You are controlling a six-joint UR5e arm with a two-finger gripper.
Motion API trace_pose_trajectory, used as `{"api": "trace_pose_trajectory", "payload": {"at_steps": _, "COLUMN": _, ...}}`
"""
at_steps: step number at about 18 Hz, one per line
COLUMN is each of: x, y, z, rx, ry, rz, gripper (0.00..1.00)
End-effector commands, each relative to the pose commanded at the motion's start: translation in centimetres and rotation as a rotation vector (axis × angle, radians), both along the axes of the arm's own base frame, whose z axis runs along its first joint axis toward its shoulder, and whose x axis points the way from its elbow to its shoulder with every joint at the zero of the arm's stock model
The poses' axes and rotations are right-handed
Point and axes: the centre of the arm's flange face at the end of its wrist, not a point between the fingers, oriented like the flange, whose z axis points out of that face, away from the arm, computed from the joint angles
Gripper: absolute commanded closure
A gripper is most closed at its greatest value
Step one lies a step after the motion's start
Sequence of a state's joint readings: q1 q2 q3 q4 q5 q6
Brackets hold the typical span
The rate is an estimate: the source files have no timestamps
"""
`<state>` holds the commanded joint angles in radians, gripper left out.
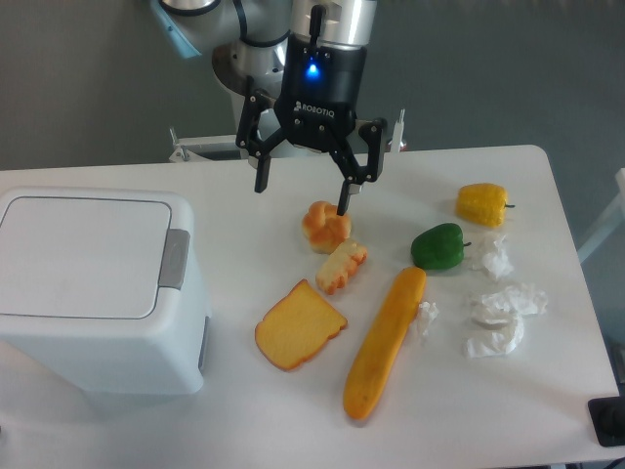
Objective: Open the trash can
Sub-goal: 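Carry the gripper over the grey tab at the trash can's lid edge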
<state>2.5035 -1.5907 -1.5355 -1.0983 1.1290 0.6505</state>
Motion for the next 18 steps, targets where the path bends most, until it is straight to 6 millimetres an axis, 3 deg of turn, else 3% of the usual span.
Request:
{"api": "trace_pose_trajectory", "payload": {"at_steps": 5, "x": 1.4, "y": 1.8, "z": -0.7, "rx": -0.001, "ry": -0.062, "rz": 0.027, "gripper": 0.0}}
{"api": "trace_pose_trajectory", "payload": {"at_steps": 18, "x": 1.3, "y": 3.3, "z": -1.2, "rx": 0.001, "ry": -0.139, "rz": 0.106, "gripper": 0.0}}
